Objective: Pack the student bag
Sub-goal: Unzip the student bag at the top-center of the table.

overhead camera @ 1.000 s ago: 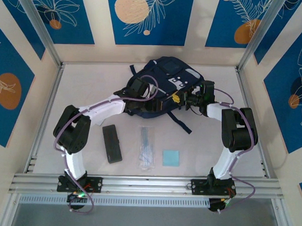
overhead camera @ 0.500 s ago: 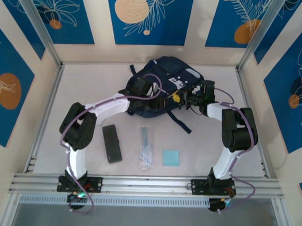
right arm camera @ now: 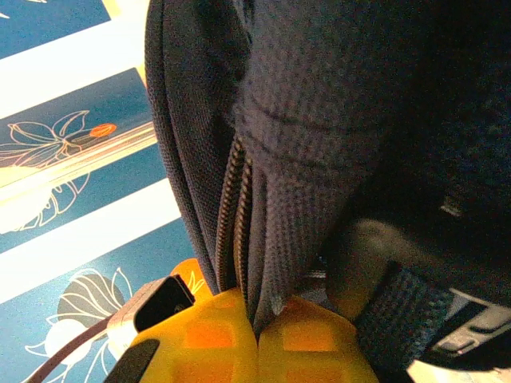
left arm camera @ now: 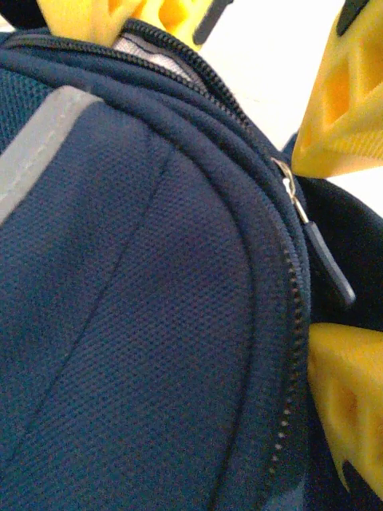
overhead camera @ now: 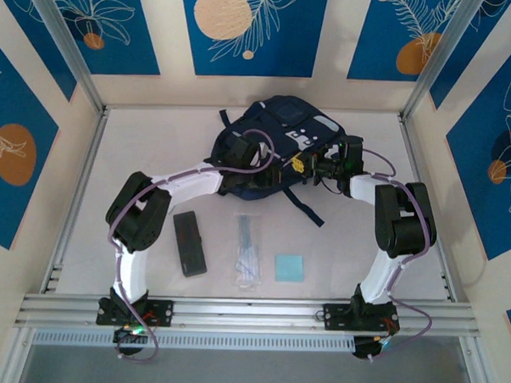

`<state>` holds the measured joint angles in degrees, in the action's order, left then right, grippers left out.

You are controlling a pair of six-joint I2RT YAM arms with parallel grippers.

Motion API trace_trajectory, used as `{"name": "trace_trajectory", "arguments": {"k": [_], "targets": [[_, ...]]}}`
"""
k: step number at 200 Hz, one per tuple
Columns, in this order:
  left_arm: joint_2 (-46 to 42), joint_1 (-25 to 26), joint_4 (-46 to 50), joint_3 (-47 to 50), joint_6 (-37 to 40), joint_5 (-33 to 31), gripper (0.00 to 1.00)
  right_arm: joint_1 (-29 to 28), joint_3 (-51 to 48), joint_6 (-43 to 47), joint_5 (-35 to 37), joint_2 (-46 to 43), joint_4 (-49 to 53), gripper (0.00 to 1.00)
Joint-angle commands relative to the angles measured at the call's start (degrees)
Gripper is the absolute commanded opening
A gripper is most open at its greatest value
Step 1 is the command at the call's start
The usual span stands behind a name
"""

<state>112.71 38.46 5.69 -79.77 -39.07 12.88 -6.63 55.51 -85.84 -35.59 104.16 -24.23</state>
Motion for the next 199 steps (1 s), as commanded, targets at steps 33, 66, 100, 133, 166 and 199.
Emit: {"name": "trace_trajectory", "arguments": {"k": [33, 66, 100, 133, 166, 199], "targets": [[-1.42, 0.37, -21.77, 0.2, -8.3, 6.92, 0.45, -0.45, 0.58, -1.17, -3.16, -0.36, -4.75, 0.0], [-3.63, 0.35, -22.63, 2.67, -10.16, 7.44, 0.34, -0.48, 0.48, -1.18, -3.12, -0.1, -5.08, 0.0], [-5.07, 0.31, -19.96, 4.29, -8.03, 6.12, 0.3, -0.49, 0.33, -1.08, -3.03, -0.1, -4.9, 0.0], [-4.6, 0.26, -15.07, 4.41, -3.61, 1.03, 0.23, -0.66, 0.22, -0.99, -2.99, -0.1, -4.89, 0.0], [-1.89, -0.1, -14.84, 2.34, -3.4, -1.04, 0.07, -0.75, 0.13, -0.95, -3.08, -0.32, -5.04, 0.0], [-1.39, -0.41, -13.4, 0.8, -2.3, -2.55, 0.0, -0.52, -0.09, -0.55, -3.25, -0.67, -4.8, 0.0]]}}
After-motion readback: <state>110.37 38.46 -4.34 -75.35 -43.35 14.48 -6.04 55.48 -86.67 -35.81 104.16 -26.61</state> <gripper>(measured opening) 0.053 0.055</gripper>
